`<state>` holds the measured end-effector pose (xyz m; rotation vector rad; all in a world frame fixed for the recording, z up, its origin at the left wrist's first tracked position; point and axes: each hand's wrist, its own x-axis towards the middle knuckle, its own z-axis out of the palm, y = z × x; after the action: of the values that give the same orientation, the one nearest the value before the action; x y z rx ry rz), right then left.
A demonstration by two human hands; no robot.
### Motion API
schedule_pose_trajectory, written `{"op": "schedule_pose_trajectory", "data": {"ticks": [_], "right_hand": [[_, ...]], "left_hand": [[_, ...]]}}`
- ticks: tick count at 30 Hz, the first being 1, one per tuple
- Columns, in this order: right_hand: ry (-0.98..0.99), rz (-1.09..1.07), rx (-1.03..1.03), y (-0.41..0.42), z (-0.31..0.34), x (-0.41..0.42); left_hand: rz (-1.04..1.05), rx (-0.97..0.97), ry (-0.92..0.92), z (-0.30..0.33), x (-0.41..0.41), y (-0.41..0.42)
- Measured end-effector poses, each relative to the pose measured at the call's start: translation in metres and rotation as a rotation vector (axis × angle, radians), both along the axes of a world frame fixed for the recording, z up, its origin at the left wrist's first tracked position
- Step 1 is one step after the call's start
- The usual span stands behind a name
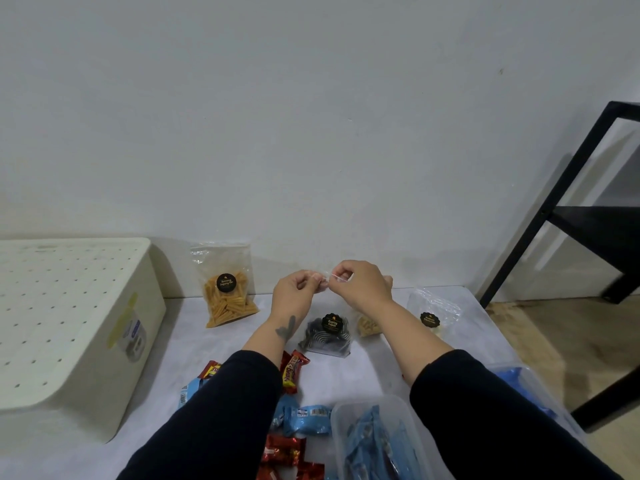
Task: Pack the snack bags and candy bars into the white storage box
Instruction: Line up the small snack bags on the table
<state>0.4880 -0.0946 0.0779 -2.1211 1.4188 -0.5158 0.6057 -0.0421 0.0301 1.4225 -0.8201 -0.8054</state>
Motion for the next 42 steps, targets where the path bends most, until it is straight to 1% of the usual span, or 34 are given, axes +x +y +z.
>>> {"op": "schedule_pose_trajectory", "data": {"ticks": [2,5,8,12,16,21,26,29,32,35,38,39,40,42], "right_hand": [[-0.007,0.023,0.022,-0.001,0.0,0.001],[-0.067,0.096,0.086,-0.003,0.004,-0.003],[-0.045,0.133,0.077,-0.007,0.007,-0.01],[-0.083,0.059,0.07,-0.01,0.0,-0.014],[-0.168,0.021,0.069,-0.012,0.0,-0.022],[-0.069,0.093,0.066,-0.015,0.005,-0.031],[-0.067,0.072,0.065,-0.013,-0.003,-0.033],[-0.105,0.09,0.119,-0.013,-0.001,-0.032],[-0.214,0.048,0.255,-0.014,0.001,-0.032],[-0.231,0.012,0.221,-0.013,-0.003,-0.028],[-0.272,-0.06,0.179,-0.01,-0.007,-0.022],[-0.29,-0.078,0.18,-0.009,-0.007,-0.02],[-0.3,-0.085,0.182,-0.008,-0.006,-0.018],[-0.291,-0.076,0.181,-0.006,-0.005,-0.015]], "left_hand": [[0.012,-0.003,0.002,-0.001,0.001,0.0],[0.069,0.004,-0.044,-0.002,0.006,-0.001],[0.098,0.002,-0.052,-0.002,0.009,-0.005],[0.062,-0.005,-0.004,-0.001,0.001,-0.007],[0.046,-0.013,0.026,-0.003,-0.001,-0.008],[0.092,-0.008,0.012,-0.002,0.0,-0.012],[0.087,0.008,-0.041,-0.002,-0.003,-0.016],[0.08,-0.03,-0.039,0.0,-0.003,-0.015],[0.054,-0.054,-0.038,0.002,-0.002,-0.015],[0.091,-0.021,-0.117,0.003,-0.002,-0.014],[0.261,0.031,-0.262,0.002,-0.004,-0.009],[0.262,0.065,-0.28,0.004,-0.007,-0.008],[0.213,0.104,-0.275,0.006,-0.01,-0.006],[0.082,0.126,-0.21,0.007,-0.014,-0.004]]}}
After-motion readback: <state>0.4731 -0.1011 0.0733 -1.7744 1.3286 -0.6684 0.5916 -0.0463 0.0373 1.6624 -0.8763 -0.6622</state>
